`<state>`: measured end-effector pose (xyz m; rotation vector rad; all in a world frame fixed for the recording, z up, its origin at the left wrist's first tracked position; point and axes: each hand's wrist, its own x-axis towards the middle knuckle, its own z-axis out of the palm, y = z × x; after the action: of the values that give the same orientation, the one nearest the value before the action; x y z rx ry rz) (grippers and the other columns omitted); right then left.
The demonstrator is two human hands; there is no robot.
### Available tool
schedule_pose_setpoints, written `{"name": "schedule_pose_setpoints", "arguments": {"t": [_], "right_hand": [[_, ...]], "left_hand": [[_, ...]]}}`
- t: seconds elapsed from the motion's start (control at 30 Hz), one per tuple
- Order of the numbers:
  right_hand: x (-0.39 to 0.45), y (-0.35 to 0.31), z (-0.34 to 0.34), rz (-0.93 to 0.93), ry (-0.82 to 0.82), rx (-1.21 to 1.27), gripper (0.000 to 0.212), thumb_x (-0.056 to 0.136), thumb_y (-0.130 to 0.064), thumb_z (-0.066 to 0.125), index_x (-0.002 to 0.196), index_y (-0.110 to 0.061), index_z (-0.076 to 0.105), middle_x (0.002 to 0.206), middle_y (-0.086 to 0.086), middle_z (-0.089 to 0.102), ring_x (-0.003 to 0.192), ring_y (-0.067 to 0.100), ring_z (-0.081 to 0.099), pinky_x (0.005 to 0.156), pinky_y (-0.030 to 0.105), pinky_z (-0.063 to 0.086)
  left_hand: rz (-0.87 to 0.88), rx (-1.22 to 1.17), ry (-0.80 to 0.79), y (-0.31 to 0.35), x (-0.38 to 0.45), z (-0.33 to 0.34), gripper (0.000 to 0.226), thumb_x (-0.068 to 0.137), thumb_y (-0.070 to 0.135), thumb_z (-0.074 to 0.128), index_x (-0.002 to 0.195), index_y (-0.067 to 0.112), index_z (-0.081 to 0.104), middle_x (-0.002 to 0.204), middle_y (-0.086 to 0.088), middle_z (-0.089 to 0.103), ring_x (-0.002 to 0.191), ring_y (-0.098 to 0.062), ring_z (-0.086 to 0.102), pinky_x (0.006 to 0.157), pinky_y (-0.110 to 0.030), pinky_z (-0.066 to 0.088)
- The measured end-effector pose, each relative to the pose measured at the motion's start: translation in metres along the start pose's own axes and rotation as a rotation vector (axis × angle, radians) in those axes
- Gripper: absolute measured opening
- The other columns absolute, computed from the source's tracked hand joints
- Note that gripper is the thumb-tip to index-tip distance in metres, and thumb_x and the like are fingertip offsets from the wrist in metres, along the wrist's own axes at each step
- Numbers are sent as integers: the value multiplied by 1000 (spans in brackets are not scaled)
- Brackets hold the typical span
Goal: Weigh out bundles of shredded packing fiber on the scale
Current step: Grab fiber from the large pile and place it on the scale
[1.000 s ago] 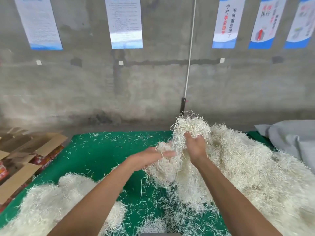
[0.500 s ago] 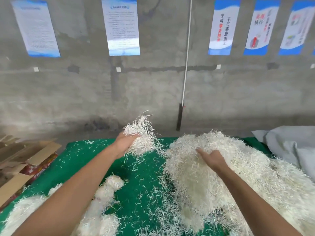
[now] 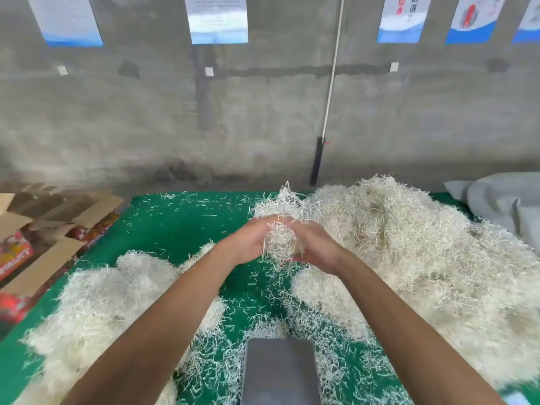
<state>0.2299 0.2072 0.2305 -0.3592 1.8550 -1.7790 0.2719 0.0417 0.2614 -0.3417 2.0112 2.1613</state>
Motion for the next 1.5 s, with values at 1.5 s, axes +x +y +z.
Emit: {"name": "schedule_pose_setpoints", "arguments": {"t": [1.5], "right_hand": [[-128,229,39,110,403,-559,99,88,-91,34,160,-23,30,165,7,35,144,31,44,116,56,37]], "left_hand": [[-279,-303,126,-288,-119,-54,44,80,28,76,122,18,66,119,1,72,112,-19,68,94,-43,57]]}}
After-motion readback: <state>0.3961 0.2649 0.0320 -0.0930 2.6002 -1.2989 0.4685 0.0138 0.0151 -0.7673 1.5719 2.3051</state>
